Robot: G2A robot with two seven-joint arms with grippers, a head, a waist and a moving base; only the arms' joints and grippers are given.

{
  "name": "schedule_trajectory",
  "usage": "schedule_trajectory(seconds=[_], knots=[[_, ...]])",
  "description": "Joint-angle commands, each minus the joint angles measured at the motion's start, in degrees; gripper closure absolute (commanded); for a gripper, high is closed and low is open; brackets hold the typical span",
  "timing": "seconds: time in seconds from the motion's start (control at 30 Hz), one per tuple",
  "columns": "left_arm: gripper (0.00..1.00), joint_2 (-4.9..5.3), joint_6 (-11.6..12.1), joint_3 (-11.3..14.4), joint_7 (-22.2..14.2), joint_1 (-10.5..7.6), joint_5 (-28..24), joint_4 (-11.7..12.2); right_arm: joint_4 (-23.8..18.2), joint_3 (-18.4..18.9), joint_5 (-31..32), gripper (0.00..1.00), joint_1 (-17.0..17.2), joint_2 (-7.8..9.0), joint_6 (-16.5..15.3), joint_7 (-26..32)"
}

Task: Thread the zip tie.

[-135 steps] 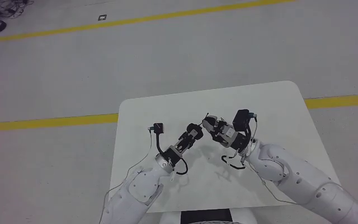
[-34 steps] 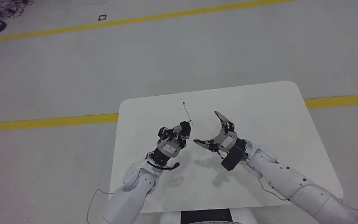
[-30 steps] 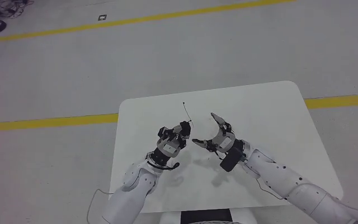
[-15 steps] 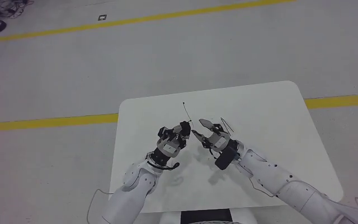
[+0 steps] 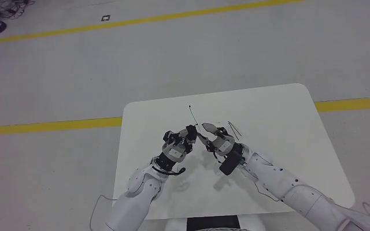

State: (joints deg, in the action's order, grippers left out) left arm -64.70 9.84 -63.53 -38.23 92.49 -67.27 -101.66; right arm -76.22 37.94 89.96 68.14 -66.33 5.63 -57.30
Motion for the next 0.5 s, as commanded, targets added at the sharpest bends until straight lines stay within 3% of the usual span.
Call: schedule_trajectory(seconds=[0.0,0.47], knots=[[1.0,0.0,0.0,0.0,0.0,0.0,0.0,0.0,0.02,0.14,0.0,0.78,-0.02,-0.09,-0.01,-0.08],[1.0,0.0,0.0,0.0,0.0,0.0,0.0,0.0,-0.01,0.07,0.0,0.84,-0.64,-0.64,-0.29,-0.33]])
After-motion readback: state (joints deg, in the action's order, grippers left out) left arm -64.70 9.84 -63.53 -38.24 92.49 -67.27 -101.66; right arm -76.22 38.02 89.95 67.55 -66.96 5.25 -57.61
